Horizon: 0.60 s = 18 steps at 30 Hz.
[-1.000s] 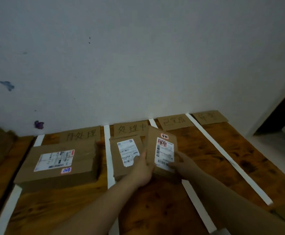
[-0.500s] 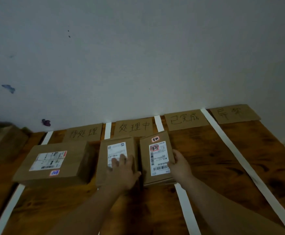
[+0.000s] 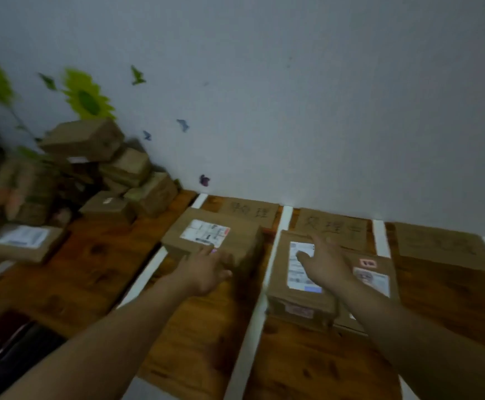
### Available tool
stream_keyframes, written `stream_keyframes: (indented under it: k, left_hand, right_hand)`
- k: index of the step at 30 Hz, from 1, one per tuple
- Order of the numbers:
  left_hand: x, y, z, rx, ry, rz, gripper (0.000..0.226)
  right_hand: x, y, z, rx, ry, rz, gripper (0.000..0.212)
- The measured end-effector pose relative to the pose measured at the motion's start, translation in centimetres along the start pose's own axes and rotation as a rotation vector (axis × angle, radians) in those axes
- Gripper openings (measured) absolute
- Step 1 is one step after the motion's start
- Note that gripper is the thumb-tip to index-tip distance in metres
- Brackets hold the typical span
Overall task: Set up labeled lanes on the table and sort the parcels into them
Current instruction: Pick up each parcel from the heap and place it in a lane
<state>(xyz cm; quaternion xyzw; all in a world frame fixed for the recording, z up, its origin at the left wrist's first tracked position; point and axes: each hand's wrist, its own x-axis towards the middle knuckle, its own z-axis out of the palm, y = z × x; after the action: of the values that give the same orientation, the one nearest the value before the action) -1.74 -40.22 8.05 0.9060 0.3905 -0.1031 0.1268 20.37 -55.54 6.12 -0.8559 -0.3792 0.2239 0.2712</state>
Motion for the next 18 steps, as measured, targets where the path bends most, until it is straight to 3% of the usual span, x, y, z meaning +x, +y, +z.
stream_keyframes:
  k: [6, 12, 18]
  left_hand:
    - [-6.9, -20.3, -5.8, -0.057, 0.073, -0.337, 0.071]
    - [-15.1, -37.0, -9.7, -0.190, 0.170, -0.483, 0.074]
    - [-21.0, -48.4, -12.2, -0.253, 0.197, -0.610, 0.074]
  right_hand:
    - [0.2, -17.7, 7.7, -0.041, -0.086, -0.293, 0.057]
    - [-1.4, -32.6, 18.8, -0.093, -0.223, -0.418, 0.064]
    - [-3.2, -45.2, 27.2, -0.189, -0.341, -0.496, 0.068]
